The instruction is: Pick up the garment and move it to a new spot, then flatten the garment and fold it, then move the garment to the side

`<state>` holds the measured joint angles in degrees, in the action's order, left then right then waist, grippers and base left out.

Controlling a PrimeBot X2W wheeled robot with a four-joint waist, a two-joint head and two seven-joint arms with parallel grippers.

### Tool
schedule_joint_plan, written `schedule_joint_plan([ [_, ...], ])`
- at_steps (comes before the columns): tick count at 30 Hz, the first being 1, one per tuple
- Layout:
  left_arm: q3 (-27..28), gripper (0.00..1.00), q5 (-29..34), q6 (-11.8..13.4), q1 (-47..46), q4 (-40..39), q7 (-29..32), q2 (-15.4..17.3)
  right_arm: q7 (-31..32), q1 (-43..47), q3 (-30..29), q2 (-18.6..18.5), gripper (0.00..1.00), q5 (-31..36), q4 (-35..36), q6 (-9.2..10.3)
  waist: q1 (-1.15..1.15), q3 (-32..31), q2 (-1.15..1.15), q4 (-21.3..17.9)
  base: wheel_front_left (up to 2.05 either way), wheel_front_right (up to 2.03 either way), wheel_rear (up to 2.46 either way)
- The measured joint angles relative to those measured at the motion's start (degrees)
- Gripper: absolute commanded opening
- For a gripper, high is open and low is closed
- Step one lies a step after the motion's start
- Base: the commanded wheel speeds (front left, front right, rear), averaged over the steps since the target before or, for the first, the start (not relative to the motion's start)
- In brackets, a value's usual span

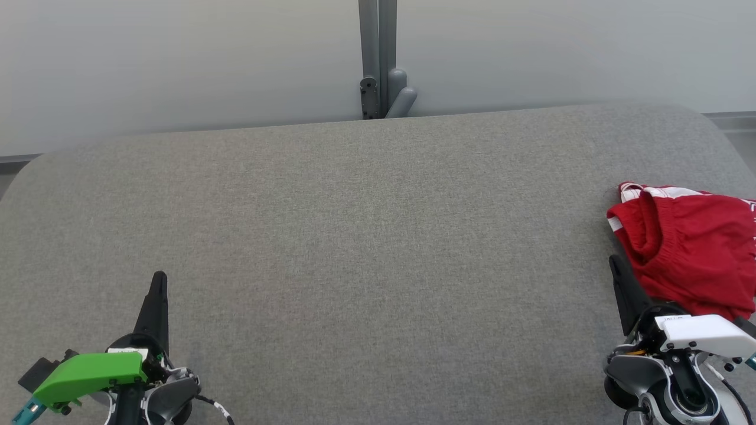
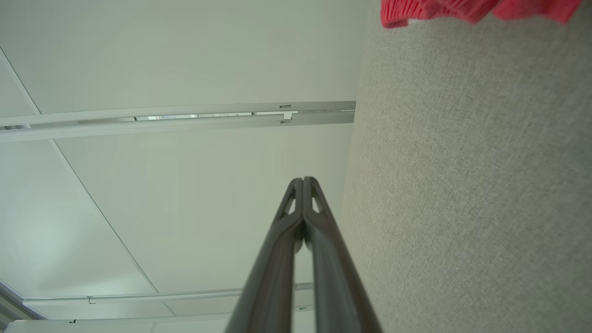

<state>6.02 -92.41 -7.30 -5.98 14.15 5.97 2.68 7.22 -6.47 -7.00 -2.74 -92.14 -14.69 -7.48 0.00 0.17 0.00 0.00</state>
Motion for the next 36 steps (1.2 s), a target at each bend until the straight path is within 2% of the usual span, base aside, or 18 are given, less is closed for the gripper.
schedule_joint_plan([
  [36, 0.01, 0.0, 0.0, -0.01, -0.01, -0.02, 0.0, 0.0, 0.0, -0.01, -0.01, 0.0, 0.0, 0.0, 0.01, 0.0, 0.0, 0.0, 0.0, 0.0, 0.0, 0.0, 0.0],
])
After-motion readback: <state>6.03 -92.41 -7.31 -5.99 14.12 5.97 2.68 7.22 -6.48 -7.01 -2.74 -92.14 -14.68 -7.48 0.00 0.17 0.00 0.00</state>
